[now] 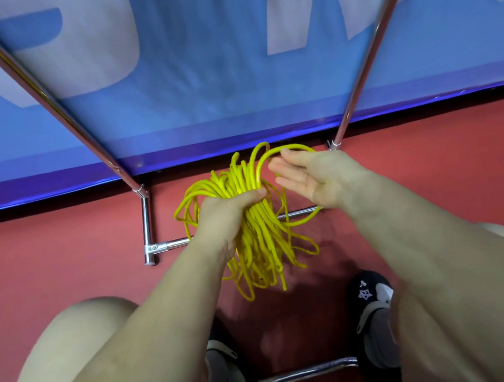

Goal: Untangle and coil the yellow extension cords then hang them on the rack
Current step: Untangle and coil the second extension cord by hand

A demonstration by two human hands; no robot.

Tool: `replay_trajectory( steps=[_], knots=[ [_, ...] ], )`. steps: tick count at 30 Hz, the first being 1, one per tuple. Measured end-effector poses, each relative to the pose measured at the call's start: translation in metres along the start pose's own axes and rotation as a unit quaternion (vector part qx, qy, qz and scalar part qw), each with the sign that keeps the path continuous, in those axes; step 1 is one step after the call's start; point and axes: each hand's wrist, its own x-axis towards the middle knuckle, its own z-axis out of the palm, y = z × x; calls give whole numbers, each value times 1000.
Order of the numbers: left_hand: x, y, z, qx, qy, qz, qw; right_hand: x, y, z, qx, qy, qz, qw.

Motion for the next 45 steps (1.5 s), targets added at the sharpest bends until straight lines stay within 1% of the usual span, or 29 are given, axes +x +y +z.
replay_trajectory(
  steps=[1,2,3,4,5,6,8,9,12,15,17,20,22,23,24,26,27,28,29,30,32,33,35,37,40,43,45],
  knots=[
    [1,1,0,-23,5,-14,1000,-1,2,-1,-78,-13,-14,997],
    [1,3,0,-45,9,-28,999,-2,5,-2,-194,-24,-37,980],
    [3,5,-2,-65,12,-42,997,-2,9,-4,-323,-37,-71,943],
    [4,6,-4,-81,13,-52,995,-1,14,-7,-430,-52,-110,895],
    [6,7,-7,-92,13,-60,994,0,20,-8,-499,-73,-138,853],
    [8,8,-10,-99,10,-68,993,0,25,-10,-534,-98,-151,826],
    [10,9,-15,-104,1,-82,991,2,32,-12,-550,-126,-170,808],
    [11,9,-16,-104,-2,-85,991,2,33,-12,-557,-129,-189,799],
    [14,10,-20,-109,-7,-84,990,4,33,-10,-597,-117,-251,753],
    [16,12,-26,-120,-7,-83,989,5,32,-11,-606,-103,-279,738],
    [19,13,-28,-129,10,-79,988,6,31,-12,-623,-107,-284,721],
    [21,16,-28,-146,31,-65,987,6,31,-14,-618,-131,-263,729],
    [21,17,-29,-155,46,-58,985,8,31,-14,-627,-125,-246,728],
    [22,18,-32,-160,52,-55,984,9,31,-15,-648,-117,-228,717],
    [22,19,-35,-166,55,-54,983,10,30,-17,-684,-110,-199,693],
    [26,24,-45,-179,59,-58,980,11,27,-25,-771,-108,-114,617],
    [27,28,-51,-187,66,-59,978,10,27,-29,-800,-110,-75,585],
    [29,32,-57,-197,72,-57,976,11,27,-34,-813,-109,-50,570],
    [31,35,-62,-205,77,-56,974,12,26,-39,-810,-103,-43,576],
    [32,36,-67,-211,79,-53,973,13,24,-44,-794,-89,-53,599],
    [34,36,-72,-217,86,-40,972,13,19,-49,-740,-66,-92,663],
    [34,34,-72,-216,89,-32,972,12,17,-49,-703,-69,-109,699],
    [33,32,-69,-210,99,-22,972,9,14,-46,-621,-99,-139,765],
    [30,32,-65,-204,114,-11,972,3,12,-40,-548,-123,-159,812],
    [30,30,-62,-201,116,-12,973,-1,8,-31,-483,-133,-183,846],
    [32,26,-62,-214,114,-16,970,-4,5,-23,-408,-133,-167,888],
    [32,26,-60,-227,95,-24,969,-6,4,-17,-377,-135,-155,903]
  ],
)
